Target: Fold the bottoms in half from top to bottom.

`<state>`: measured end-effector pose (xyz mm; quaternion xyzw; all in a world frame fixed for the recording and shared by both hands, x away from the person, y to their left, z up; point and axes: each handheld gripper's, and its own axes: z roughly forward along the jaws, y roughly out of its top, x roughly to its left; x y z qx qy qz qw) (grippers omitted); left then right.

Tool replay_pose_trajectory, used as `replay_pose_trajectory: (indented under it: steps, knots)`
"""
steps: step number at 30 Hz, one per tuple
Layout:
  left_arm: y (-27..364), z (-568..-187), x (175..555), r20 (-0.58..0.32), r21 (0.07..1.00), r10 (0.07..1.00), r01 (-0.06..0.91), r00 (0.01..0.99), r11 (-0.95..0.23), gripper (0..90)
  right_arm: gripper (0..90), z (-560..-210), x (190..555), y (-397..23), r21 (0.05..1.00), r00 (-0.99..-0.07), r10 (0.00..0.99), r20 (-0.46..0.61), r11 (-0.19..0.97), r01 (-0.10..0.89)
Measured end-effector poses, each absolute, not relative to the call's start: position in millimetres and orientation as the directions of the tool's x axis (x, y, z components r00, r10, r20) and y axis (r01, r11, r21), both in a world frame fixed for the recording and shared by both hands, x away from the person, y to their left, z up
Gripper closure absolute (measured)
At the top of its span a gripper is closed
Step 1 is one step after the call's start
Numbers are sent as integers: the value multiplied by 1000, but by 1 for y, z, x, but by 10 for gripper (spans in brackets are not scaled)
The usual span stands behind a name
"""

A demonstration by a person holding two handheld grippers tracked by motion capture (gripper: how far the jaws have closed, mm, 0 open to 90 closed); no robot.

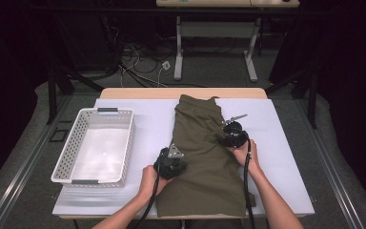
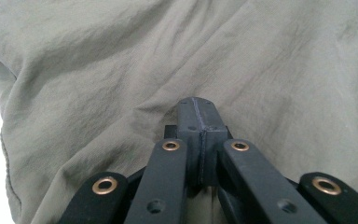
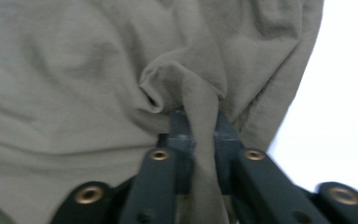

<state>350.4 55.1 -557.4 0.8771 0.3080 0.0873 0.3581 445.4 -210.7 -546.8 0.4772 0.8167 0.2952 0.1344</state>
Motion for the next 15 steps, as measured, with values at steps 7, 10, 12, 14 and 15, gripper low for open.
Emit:
replay_pose_trajectory:
  steps: [7,10,12,14,15]
  knots:
    - [56,-557,350,-73,681,599,479,798,-554,895,859,-540,427,-209,590,-580,812,64,438,678]
    - [56,-557,350,-74,682,600,480,796,-552,895,848,-538,419,-209,565,-612,789,52,482,670]
    - [56,-557,350,-70,681,599,477,798,-556,896,713,-534,419,-212,570,-610,792,35,486,663]
    - [56,-557,350,-66,681,599,475,798,-558,895,589,-526,419,-217,596,-599,799,52,457,661]
    - [56,-557,350,-65,681,598,474,799,-558,895,563,-521,419,-221,611,-599,799,57,447,653]
